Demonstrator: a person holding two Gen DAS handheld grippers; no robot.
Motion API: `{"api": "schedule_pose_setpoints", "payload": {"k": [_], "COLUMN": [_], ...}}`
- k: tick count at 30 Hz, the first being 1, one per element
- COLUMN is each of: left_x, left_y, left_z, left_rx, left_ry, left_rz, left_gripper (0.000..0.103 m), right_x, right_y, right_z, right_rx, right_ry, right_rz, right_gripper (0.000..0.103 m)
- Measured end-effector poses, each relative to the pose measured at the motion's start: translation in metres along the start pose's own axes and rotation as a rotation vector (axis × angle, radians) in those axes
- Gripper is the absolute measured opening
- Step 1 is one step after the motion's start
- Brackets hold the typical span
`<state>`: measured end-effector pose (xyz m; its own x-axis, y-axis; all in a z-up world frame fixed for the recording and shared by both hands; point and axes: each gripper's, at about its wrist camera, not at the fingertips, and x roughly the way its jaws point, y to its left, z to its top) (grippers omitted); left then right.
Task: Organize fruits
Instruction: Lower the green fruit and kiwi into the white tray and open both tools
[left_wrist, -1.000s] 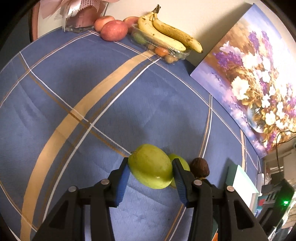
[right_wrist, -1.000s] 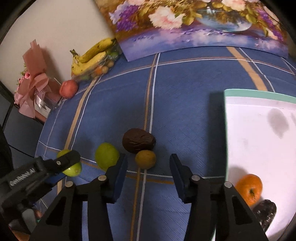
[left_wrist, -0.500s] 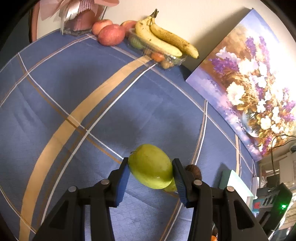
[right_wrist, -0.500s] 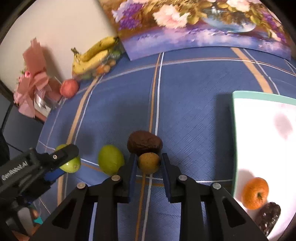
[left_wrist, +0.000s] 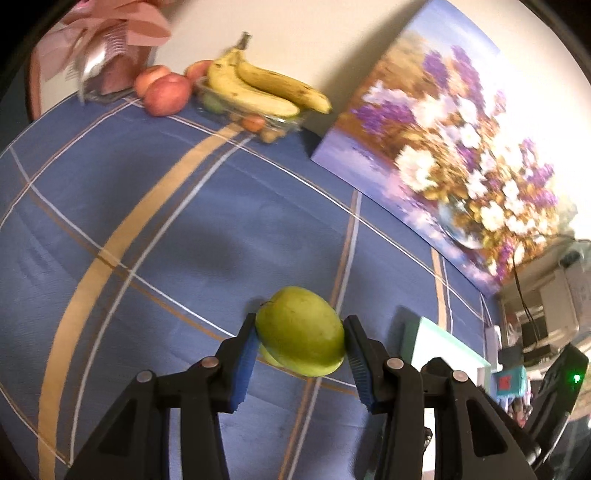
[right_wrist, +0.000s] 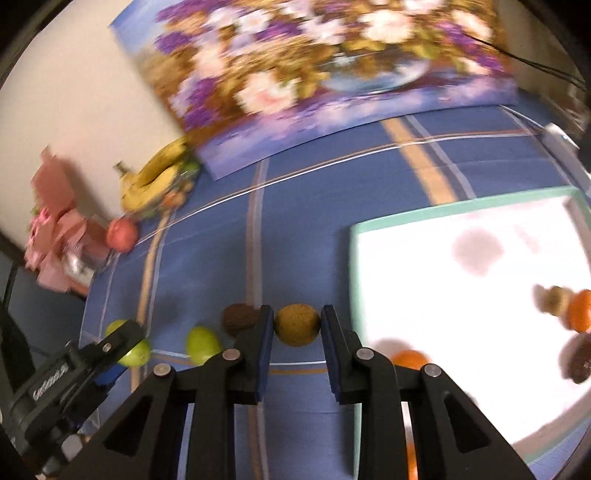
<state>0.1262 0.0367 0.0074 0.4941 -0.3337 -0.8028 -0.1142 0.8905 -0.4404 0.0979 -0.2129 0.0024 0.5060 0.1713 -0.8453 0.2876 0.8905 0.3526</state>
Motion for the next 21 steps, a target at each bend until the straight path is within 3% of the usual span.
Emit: {"api": "schedule_pose_setpoints", "payload": {"k": [8, 15, 21], "left_x": [0.009, 0.017, 0.035], "left_y": [-0.042, -0.105, -0.146], "left_z": [-0.018, -0.046, -0.065], "left_rx": [0.116, 0.320, 0.453], "left_ry": [0.044, 0.057, 0.083], "left_rz": [-0.053, -0.105, -0.115], "left_gripper": [0.049, 0.049, 0.049], "right_x": [-0.021, -0.042, -0.064], "right_y": [-0.055, -0.096, -0.115], "right_z": [0.014, 0.020, 0.026], "right_rx": [0.105, 0.185, 0.236], "right_ry": [-0.056, -0.093, -0.168], "right_rz": [-0.131, -0.227, -0.234], "right_gripper": [0.027, 0.027, 0.027]}}
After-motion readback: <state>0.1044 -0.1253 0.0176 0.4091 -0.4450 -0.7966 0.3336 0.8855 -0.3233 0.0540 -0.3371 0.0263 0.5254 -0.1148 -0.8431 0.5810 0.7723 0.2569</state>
